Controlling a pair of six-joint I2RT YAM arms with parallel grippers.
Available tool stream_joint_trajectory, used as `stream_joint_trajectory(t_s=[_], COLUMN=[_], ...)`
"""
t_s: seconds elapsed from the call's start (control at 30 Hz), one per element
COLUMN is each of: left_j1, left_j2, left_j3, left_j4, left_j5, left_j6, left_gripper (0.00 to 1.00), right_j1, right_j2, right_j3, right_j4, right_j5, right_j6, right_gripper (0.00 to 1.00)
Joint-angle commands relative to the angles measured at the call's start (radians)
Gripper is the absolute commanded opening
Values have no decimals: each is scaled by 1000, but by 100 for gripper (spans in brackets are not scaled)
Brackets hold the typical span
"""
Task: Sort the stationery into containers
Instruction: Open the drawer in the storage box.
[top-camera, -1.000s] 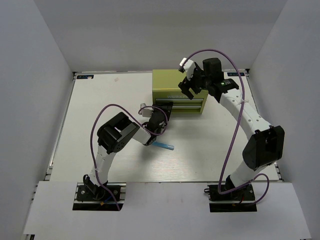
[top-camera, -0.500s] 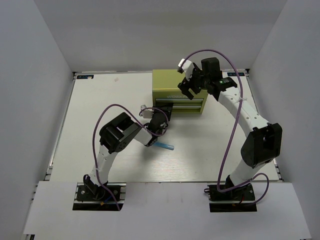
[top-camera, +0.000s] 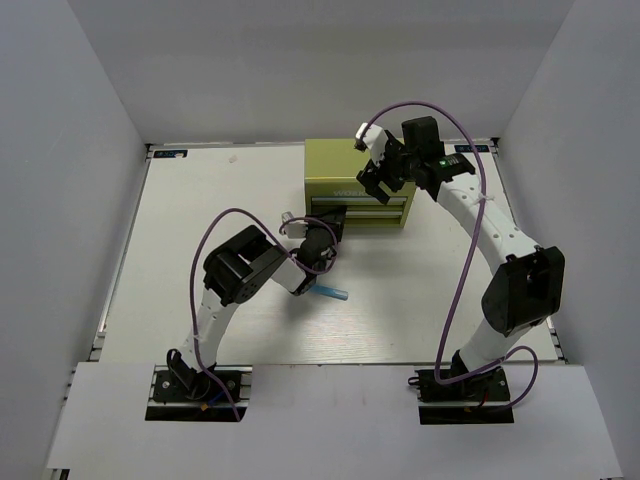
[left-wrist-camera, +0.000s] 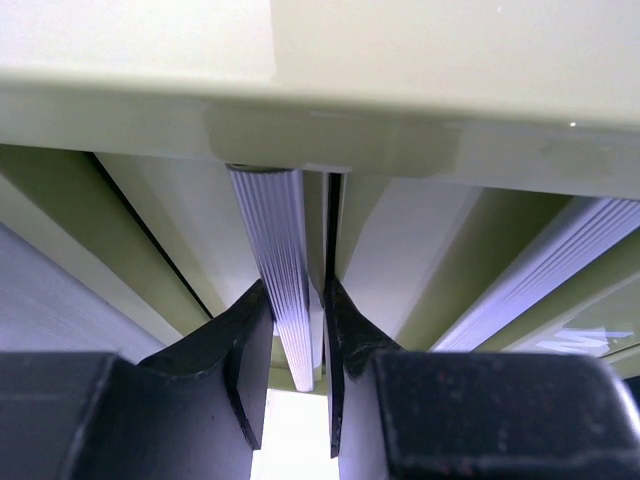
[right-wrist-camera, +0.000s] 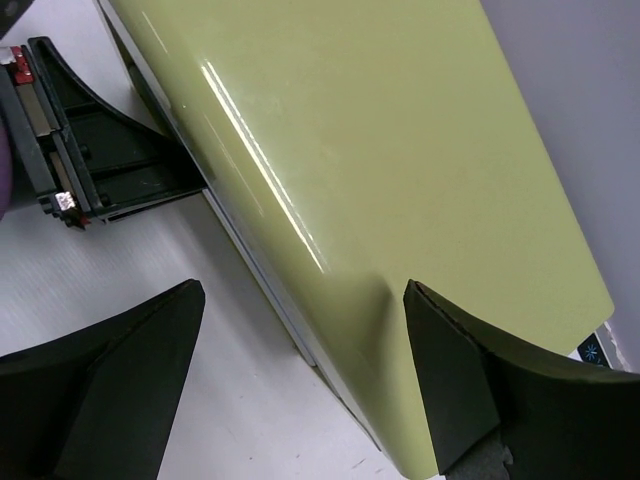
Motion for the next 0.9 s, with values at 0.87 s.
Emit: stream_joint_trajectory(t_s=[0.87], left_j1=[-2], left_j2=[-44], left_j3=[-61], left_j4=[15], left_j5=[9], left_j6=[20], left_gripper=[0], right_j1=[-3], right_j2=[168], right_j3=[214], right_j4=[-134], right_j5=[48], right_j6=[-66], right_gripper=[54])
